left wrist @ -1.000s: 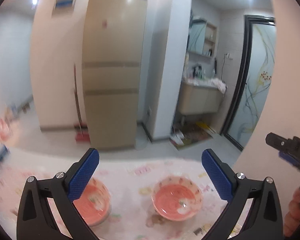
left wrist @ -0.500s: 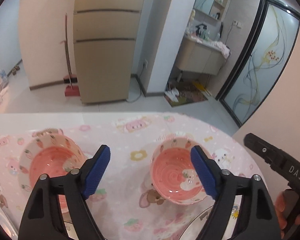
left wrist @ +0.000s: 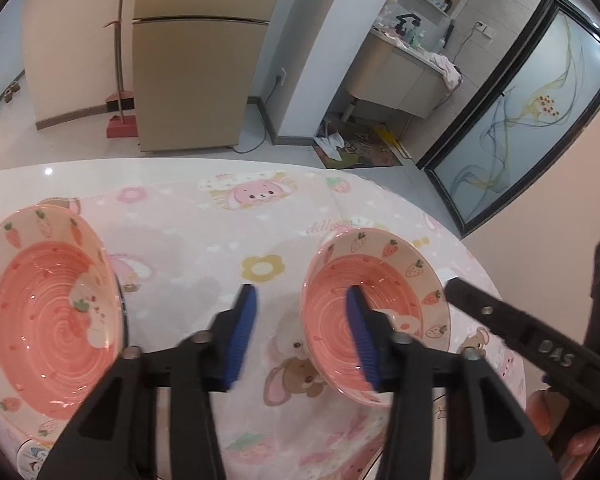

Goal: Organize plates and bowls

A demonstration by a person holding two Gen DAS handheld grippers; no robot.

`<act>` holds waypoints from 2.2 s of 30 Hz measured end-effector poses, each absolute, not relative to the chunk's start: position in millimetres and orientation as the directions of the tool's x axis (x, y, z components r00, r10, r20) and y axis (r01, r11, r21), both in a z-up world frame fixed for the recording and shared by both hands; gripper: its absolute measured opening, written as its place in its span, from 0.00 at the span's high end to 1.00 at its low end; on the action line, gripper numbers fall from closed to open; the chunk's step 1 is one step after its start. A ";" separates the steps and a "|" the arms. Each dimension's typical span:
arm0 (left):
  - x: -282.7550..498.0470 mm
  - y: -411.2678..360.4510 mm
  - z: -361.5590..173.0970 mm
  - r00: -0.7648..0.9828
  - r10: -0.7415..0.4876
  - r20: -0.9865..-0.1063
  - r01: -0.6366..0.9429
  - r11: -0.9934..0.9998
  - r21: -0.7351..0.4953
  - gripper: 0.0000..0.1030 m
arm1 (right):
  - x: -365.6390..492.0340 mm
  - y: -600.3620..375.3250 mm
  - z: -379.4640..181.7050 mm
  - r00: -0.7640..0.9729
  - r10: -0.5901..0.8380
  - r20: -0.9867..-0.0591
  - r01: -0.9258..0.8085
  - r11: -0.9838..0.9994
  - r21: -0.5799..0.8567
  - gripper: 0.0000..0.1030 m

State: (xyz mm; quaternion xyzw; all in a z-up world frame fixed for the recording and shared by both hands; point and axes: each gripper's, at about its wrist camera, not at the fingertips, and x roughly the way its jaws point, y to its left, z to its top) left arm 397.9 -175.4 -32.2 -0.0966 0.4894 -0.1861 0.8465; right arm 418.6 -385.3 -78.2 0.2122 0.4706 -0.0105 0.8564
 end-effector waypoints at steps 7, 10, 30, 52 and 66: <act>397.5 -179.6 -39.4 0.428 -0.397 -0.812 0.214 0.917 -0.335 0.74 | 421.4 -372.0 -84.1 0.555 0.138 -0.821 0.222 0.926 0.305 0.83; 399.4 -180.3 -44.4 0.409 -0.407 -0.817 0.209 0.913 -0.350 0.78 | 423.4 -372.7 -87.9 0.540 0.143 -0.829 0.237 0.920 0.313 0.85; 411.0 -185.6 -79.4 0.227 -0.487 -0.844 0.155 0.873 -0.462 0.73 | 438.8 -378.9 -142.4 0.435 0.330 -0.838 0.297 0.826 0.479 0.85; 391.8 -174.0 -25.9 0.354 -0.471 -0.808 0.155 0.882 -0.446 0.84 | 422.2 -368.4 -83.4 0.550 0.369 -0.749 0.251 0.782 0.570 0.85; 372.5 -139.6 25.9 0.470 -0.448 -0.761 0.137 0.888 -0.438 0.84 | 398.3 -330.0 -28.2 0.619 0.349 -0.703 0.140 0.832 0.537 0.83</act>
